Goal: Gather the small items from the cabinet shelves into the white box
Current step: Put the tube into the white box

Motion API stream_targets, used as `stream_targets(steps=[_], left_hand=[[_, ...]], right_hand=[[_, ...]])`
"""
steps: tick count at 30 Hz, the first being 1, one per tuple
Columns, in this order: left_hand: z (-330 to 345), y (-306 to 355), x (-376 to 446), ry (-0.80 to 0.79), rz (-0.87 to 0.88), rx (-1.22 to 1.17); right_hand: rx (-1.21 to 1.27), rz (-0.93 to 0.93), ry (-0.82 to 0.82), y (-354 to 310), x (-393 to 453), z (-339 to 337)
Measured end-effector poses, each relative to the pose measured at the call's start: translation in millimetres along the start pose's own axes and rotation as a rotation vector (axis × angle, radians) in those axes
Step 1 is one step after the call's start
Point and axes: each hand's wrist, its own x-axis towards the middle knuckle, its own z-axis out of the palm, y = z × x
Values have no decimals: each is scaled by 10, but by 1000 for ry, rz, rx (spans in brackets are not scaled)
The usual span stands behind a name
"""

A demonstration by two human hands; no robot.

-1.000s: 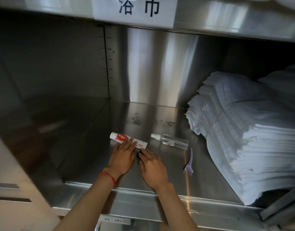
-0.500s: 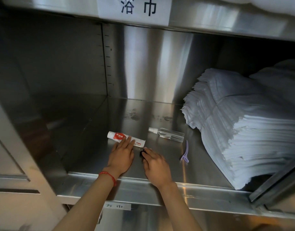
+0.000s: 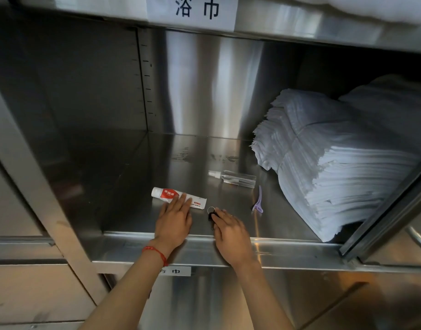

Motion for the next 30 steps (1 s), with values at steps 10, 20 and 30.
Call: stream_targets(steps=[10,20,30], left_hand=[[36,107,-337,17,-9,27],[60,303,-630,58,-57,39],[71,398,-739,120,-50,80]], right_hand=[[-7,14,51,5,-267,-91],[17,-15,73,121,-455,-157],[16,-44,119,165,-491,-183]])
